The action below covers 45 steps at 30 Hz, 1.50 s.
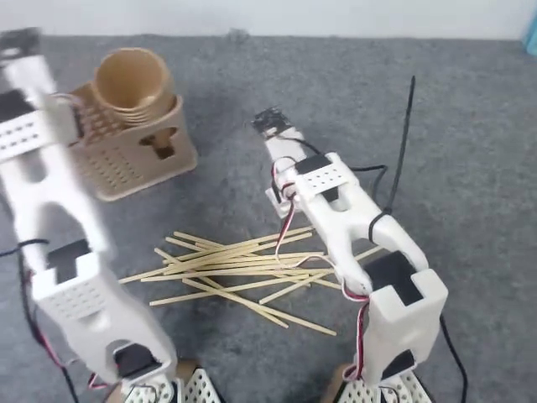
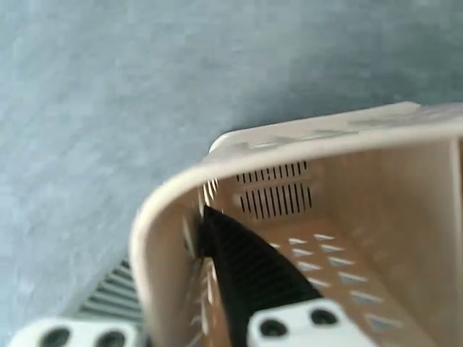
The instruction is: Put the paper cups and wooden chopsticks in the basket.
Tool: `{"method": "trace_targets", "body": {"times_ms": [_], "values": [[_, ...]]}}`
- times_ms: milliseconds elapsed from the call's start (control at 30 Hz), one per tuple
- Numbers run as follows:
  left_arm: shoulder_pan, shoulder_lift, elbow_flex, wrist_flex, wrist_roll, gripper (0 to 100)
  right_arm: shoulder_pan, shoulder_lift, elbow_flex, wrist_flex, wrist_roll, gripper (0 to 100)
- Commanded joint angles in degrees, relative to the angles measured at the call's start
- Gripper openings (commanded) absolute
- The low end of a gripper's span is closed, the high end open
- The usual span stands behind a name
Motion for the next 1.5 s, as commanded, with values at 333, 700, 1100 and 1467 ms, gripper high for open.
{"method": "trace_targets", "body": {"times_ms": [333, 700, 1100, 1467], "values": [[18.29, 9.49, 1.01, 1.93, -9.32, 1, 6.29, -4.70, -6.59, 6.81, -11.43, 8.4], [24.88, 9.49, 1.10, 11.08, -12.13, 1, 6.29, -4.70, -6.59, 6.90, -11.69, 8.4], [23.38, 1.41, 1.80, 14.59, -12.75, 1, 6.20, -6.73, -5.63, 7.60, -11.78, 8.4], [17.67, -7.74, 4.09, 13.89, -9.93, 1, 6.11, -7.16, -5.71, 7.87, -11.87, 8.4]]}}
